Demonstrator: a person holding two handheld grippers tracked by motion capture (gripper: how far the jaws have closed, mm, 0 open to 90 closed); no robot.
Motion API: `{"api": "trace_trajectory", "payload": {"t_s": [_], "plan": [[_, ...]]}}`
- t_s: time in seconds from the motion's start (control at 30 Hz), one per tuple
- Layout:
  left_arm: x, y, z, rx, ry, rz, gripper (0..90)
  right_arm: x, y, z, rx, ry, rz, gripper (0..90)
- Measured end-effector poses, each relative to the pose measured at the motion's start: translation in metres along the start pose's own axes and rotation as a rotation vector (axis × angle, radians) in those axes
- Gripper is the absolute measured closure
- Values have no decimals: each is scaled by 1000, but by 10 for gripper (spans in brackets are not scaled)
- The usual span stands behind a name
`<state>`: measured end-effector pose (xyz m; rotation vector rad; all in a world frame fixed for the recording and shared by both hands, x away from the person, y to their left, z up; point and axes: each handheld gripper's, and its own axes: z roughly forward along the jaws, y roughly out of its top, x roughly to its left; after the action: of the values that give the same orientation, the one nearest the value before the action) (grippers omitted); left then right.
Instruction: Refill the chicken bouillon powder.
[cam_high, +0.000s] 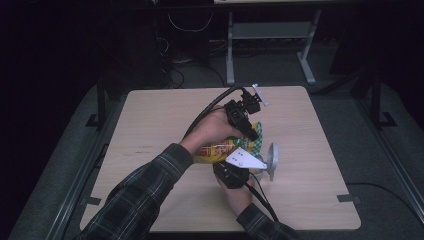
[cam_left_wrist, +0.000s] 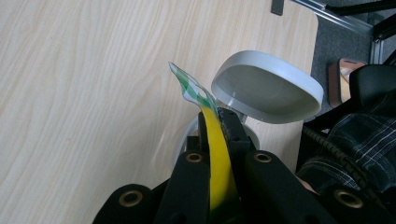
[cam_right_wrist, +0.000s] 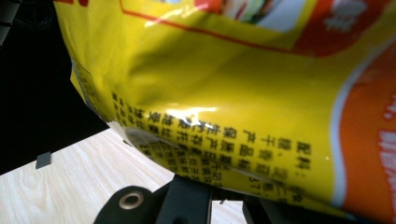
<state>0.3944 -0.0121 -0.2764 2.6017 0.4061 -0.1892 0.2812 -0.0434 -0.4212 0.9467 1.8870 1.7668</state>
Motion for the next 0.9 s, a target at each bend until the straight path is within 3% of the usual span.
{"api": "trace_trajectory", "payload": {"t_s": [0.9], "plan": [[0, 0, 1, 6, 1, -1, 900, 0, 0, 0, -1, 1, 0, 900]]}}
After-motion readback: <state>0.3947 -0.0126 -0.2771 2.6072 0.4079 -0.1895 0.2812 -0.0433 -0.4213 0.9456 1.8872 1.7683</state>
